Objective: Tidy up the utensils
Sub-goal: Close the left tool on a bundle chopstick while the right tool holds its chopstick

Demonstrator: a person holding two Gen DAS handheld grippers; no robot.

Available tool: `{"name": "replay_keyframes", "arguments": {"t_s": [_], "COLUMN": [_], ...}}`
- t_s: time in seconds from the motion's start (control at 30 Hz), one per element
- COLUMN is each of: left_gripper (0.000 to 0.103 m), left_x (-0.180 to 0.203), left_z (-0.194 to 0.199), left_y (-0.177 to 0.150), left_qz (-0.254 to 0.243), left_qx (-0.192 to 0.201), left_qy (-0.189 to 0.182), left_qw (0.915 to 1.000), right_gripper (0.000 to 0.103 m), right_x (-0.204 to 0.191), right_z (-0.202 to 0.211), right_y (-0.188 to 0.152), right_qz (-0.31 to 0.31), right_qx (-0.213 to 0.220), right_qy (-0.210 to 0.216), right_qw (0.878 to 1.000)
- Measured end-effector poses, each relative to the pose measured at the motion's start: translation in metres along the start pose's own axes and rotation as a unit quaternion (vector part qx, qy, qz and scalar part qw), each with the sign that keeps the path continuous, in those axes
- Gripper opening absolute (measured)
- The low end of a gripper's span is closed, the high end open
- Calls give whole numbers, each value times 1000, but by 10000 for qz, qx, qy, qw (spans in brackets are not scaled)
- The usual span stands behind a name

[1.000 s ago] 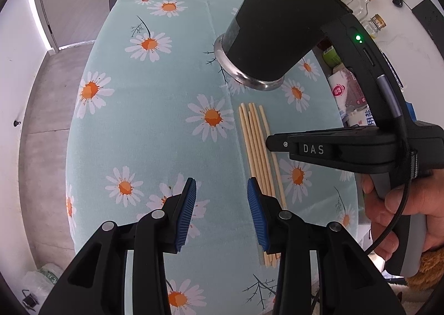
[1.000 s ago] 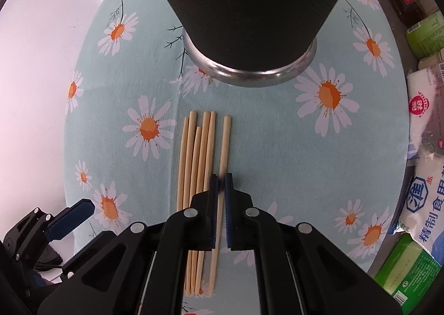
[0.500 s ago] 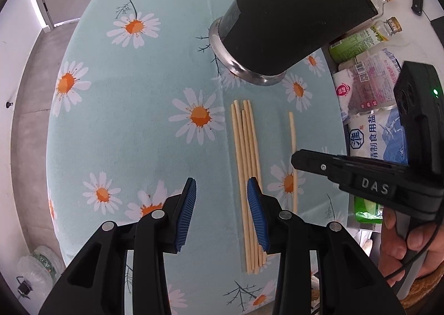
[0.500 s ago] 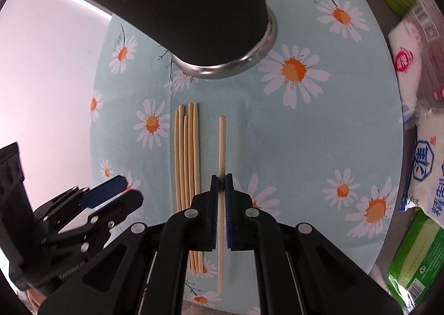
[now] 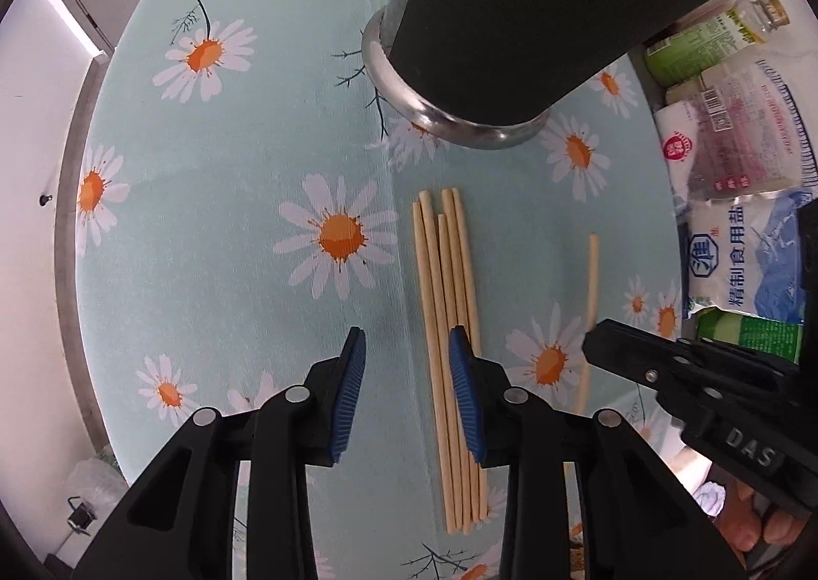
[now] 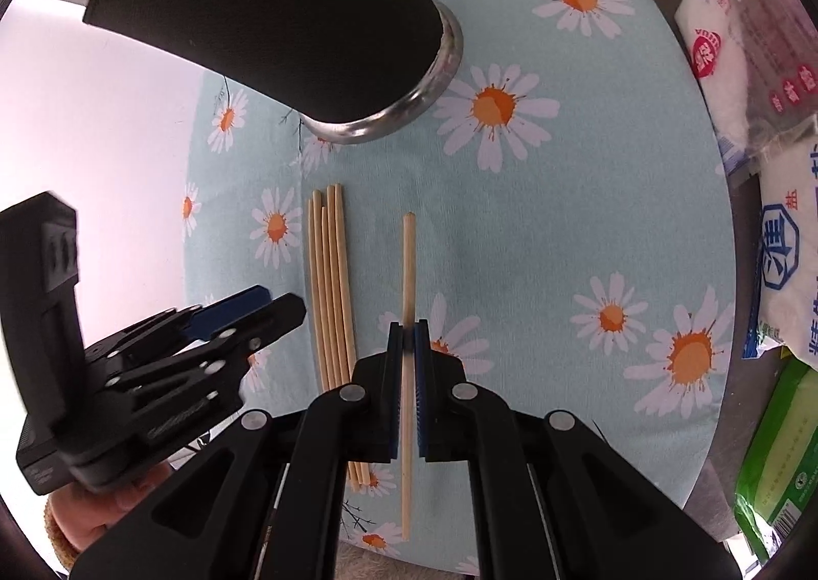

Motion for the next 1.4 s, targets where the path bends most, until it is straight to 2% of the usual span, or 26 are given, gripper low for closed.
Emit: {"name": "replay_keyframes", "arguments": {"t_s": [0.37,0.6,0.83,1.0,1.03,1.1,1.27,1.4], "left_gripper": [29,29,20,17,9,5,4,4], "left_x": [-7,17,41,52,54,50,55,45], "left_z": [-7,-15,-21,-24,-24,-23,-24,-18], "left_y": [-3,-6,-8,-9,-10,-11,-13,-14], "left_qz": [-76,-243,-540,-584,-593,-633,-703,-562], "left_qx": [-60,-61,-17,52,49,22,84,103], "left_qy": [328,699,1150,1128,1120,1114,1097,907], "left_qw": [9994,9972,9919,9919,9919,9918,9914,9942], "right_gripper": [5,5,5,5,5,5,5,5], "right_x": [1,1,8,10,11,11,7,5], "right_z": [8,3,8,9,10,10,9,10], "right_y": [0,3,2,1,1,1,-3,-5], "right_qz": [-85,-162,-281,-322,-323,-368,-312,-316], "right_qx": [-20,14,78,105,102,118,78,62], "right_qy": [244,368,529,577,579,585,600,671], "right_qw": [9997,9992,9982,9978,9977,9975,9977,9972]}}
Point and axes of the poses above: each gripper's, at about its wrist camera, not at the fingertips, and z roughly against the way its jaws point, x to its right, y to its top, the point moved 6 cm from there along -z, roughly the way its jaws point, and after that the axes turned 10 degrees about x, right-handed, at the moved point
